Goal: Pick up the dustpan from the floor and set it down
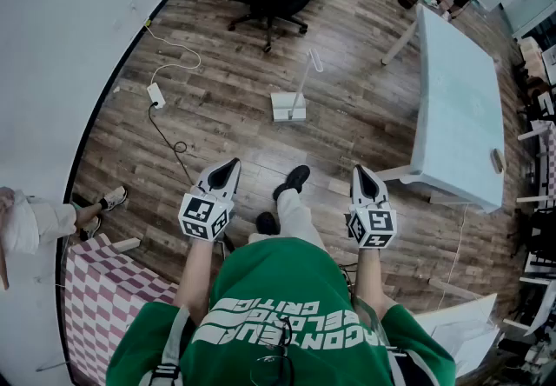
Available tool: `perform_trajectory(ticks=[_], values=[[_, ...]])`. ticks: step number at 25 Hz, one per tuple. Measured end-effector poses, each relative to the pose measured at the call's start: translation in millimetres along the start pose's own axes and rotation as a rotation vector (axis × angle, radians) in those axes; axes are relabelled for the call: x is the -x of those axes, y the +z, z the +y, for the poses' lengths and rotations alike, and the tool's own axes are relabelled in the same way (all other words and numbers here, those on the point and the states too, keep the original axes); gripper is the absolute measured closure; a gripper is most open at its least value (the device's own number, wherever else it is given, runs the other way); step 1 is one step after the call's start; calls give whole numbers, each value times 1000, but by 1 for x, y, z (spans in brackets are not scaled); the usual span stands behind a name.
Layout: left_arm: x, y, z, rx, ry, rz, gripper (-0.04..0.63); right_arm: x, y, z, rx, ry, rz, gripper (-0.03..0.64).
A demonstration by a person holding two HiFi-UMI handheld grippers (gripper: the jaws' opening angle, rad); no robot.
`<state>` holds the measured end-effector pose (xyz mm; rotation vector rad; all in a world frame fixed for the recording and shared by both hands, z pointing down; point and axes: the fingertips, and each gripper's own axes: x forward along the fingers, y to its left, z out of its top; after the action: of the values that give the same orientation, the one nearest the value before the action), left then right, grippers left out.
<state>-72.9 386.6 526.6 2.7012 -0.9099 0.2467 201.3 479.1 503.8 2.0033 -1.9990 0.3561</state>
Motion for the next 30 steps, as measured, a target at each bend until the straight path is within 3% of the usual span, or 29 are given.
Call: perform_trajectory(ticks=[7,20,30], values=[[21,-1,14,32,50,-24,601,2,7,6,40,11,14,608],[100,-44,68,191,280,-65,602,-29,25,22,134,59,58,607],[58,-13,71,133,238,-59,601,-64,29,5,104,50,56,607]])
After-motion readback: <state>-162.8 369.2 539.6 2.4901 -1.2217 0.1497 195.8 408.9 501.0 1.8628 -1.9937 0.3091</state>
